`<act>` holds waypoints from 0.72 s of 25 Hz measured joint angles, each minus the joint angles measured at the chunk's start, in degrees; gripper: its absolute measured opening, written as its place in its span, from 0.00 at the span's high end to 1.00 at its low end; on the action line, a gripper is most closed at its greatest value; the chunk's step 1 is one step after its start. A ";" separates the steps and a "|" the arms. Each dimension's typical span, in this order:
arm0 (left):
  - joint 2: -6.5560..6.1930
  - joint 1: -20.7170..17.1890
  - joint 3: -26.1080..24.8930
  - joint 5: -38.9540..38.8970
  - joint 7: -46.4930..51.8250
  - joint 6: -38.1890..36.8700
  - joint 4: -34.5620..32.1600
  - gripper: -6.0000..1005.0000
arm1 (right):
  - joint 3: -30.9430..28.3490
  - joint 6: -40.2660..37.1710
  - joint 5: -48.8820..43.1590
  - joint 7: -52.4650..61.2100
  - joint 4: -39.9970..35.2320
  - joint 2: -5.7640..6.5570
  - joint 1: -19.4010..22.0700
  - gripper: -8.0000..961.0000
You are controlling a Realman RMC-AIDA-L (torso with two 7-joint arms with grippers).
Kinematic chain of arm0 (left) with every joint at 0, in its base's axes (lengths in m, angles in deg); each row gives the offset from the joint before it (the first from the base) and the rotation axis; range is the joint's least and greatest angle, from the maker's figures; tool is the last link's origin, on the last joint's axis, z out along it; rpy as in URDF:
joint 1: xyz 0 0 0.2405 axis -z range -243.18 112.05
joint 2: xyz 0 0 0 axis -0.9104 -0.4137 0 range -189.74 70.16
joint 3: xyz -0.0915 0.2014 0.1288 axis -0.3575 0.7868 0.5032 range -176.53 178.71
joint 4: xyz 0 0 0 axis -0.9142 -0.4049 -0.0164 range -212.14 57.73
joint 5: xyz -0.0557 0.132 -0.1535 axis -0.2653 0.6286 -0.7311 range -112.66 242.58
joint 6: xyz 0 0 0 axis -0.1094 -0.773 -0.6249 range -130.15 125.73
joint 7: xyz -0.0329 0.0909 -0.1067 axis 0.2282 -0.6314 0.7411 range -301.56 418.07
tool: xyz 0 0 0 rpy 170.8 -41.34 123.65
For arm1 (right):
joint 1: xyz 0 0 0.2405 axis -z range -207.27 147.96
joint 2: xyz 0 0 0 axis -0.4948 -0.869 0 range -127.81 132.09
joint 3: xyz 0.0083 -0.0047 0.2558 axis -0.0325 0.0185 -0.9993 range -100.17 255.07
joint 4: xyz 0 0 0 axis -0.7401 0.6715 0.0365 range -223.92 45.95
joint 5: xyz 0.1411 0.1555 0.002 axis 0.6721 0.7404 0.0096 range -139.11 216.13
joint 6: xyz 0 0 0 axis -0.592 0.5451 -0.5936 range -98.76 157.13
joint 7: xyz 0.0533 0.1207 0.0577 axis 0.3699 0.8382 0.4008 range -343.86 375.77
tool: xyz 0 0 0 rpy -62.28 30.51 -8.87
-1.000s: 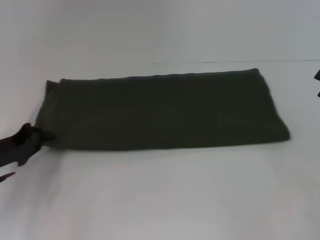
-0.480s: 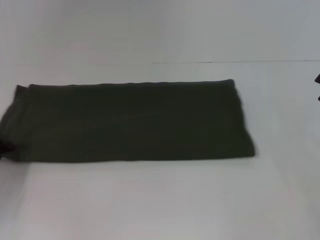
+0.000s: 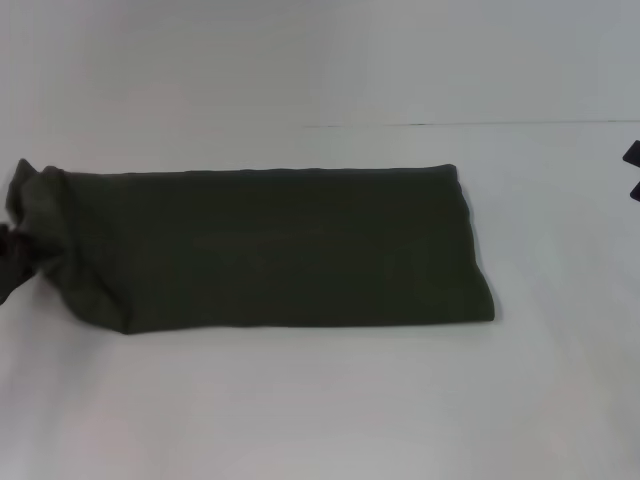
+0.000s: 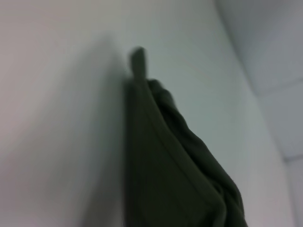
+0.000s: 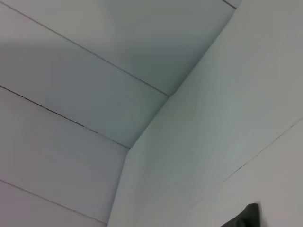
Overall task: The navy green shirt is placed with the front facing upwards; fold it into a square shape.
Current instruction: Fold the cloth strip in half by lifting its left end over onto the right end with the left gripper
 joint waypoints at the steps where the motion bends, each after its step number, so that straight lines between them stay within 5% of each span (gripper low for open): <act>1: 0.00 0.62 0.08 -0.66 0.00 -1.39 -0.23 0.98 | 0.08 0.15 -0.02 -0.12 0.00 -0.02 -0.01 0.11; 11: 0.91 8.21 1.05 -2.97 0.61 -8.01 -1.62 0.98 | 0.37 0.90 -0.01 -1.28 0.23 -0.31 -0.31 0.11; 18: 3.01 14.43 4.52 -3.05 0.59 -8.19 -1.78 0.98 | 0.39 0.89 0.00 -1.63 0.52 -0.46 -0.40 0.11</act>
